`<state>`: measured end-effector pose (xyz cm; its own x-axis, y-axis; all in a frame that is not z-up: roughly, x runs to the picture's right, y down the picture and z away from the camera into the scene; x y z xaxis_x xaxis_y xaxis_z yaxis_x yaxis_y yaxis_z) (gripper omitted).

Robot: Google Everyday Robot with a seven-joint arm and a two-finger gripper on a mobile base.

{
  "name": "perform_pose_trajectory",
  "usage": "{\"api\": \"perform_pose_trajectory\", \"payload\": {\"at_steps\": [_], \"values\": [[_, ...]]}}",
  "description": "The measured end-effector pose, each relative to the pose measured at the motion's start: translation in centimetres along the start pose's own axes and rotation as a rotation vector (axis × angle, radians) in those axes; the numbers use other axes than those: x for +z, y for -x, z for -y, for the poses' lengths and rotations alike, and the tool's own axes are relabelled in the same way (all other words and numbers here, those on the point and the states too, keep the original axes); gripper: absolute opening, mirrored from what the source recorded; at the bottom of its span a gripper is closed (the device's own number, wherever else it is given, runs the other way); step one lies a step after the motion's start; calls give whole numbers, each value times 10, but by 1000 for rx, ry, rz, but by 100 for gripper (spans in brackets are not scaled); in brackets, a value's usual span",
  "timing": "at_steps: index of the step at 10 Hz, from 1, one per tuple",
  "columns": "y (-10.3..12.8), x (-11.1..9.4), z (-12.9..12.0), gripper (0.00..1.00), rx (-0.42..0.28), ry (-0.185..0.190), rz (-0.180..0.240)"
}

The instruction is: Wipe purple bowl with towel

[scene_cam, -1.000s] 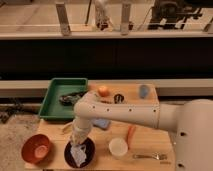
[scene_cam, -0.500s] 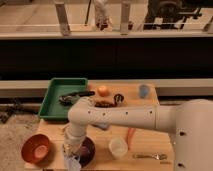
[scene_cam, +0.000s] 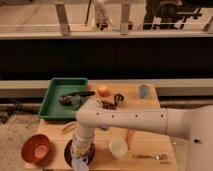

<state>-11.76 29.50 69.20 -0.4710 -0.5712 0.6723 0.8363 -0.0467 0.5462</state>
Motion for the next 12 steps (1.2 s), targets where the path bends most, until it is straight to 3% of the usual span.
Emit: {"api": "perform_pose_trajectory", "payload": {"at_steps": [3,8,10,12], "values": [[2,2,-30,0,77,30,-10],[-33,1,-64,0,143,77,-48],[-46,0,-64,0,135,71,-64],[-58,0,-42,0,88,46,-79]]}}
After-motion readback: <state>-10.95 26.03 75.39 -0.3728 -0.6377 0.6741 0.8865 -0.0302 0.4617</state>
